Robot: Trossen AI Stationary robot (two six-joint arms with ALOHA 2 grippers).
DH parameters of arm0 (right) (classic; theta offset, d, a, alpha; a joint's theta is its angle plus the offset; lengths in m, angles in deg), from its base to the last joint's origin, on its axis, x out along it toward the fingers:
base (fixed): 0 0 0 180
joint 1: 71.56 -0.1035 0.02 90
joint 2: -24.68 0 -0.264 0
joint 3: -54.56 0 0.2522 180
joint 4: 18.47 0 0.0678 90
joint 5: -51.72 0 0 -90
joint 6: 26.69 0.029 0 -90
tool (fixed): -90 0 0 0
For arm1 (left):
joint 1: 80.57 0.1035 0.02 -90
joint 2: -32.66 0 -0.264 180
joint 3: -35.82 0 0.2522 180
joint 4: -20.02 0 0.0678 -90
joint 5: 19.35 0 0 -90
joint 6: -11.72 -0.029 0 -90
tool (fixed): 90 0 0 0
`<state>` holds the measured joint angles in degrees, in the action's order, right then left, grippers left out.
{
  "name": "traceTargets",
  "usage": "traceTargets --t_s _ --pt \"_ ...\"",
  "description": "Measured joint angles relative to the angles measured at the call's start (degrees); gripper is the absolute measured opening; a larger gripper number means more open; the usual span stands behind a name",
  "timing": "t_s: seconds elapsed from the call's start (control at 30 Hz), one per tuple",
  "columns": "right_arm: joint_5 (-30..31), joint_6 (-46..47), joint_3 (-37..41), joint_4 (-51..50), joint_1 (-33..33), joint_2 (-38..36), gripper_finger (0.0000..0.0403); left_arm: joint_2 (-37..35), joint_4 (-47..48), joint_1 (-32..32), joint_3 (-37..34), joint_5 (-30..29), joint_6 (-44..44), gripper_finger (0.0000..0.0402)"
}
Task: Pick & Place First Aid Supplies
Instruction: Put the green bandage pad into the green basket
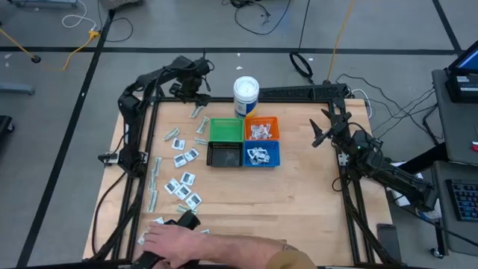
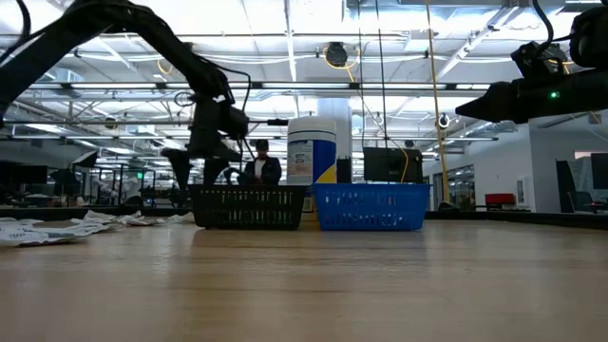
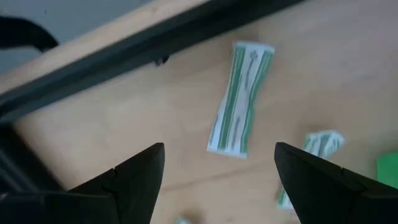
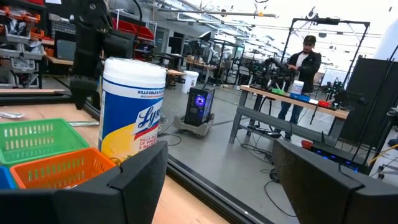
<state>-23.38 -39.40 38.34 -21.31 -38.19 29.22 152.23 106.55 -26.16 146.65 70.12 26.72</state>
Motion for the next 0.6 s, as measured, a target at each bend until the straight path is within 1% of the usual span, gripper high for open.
traceTargets --t_s 0.33,0.47,0.6 --pt "0.0 0.0 0.0 0.0 0.0 0.0 0.0286 6.5 -3.2 -0.3 0.0 0.4 -1.4 0.0308" --pt "0.0 0.0 0.0 0.0 0.0 0.0 0.0285 7.5 -4.3 -1.0 0.0 0.3 -2.0 0.0307" --pt "0.0 0.0 0.0 0.0 0.0 0.0 0.0282 7.6 -5.6 -1.5 0.0 0.3 -3.3 0.0291"
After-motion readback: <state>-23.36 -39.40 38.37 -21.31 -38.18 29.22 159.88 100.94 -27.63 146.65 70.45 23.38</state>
